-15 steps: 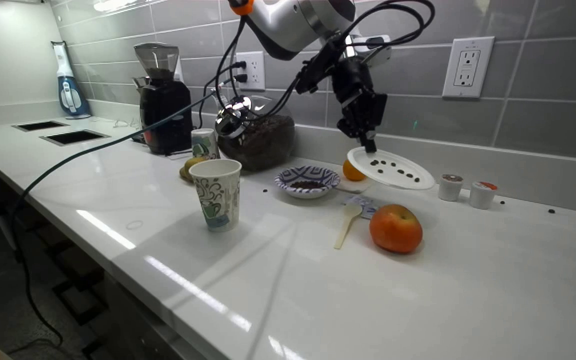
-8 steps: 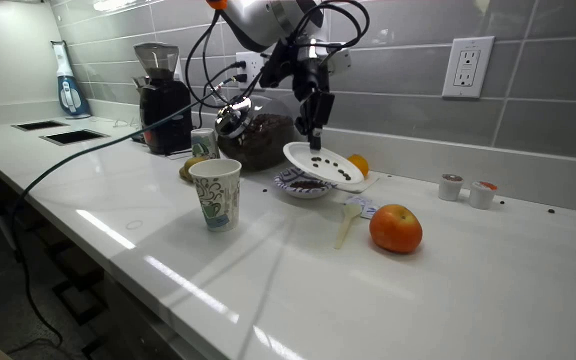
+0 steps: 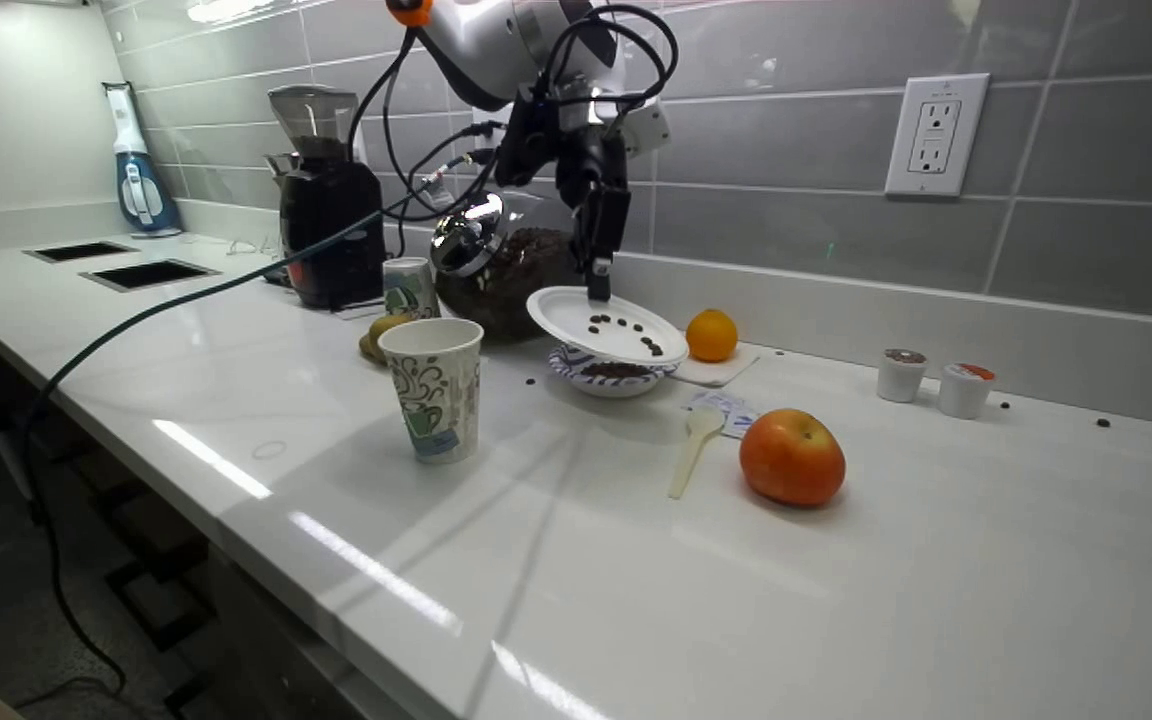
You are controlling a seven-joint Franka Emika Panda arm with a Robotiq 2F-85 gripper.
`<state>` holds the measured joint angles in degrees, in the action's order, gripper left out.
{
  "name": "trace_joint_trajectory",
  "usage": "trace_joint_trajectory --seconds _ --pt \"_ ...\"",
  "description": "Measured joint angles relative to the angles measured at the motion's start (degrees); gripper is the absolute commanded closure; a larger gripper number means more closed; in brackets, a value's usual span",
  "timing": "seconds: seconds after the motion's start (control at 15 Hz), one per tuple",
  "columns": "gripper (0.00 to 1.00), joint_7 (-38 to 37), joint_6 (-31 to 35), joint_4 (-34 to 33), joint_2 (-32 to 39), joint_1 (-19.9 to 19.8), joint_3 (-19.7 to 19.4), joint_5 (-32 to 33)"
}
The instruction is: Move the bowl backwards, then move the white plate to the left
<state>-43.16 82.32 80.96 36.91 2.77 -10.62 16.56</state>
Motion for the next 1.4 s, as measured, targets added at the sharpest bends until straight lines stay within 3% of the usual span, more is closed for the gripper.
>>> trace_joint_trajectory --seconds 0.67,1.0,1.4 --pt "0.99 -9.64 1.98 4.04 0.33 2.27 0.11 2.54" --pt "0.99 -16.75 12.33 10.36 -0.85 3.59 0.08 8.93" --pt "0.99 -25.46 23.17 19.04 -4.63 4.25 0.08 10.91"
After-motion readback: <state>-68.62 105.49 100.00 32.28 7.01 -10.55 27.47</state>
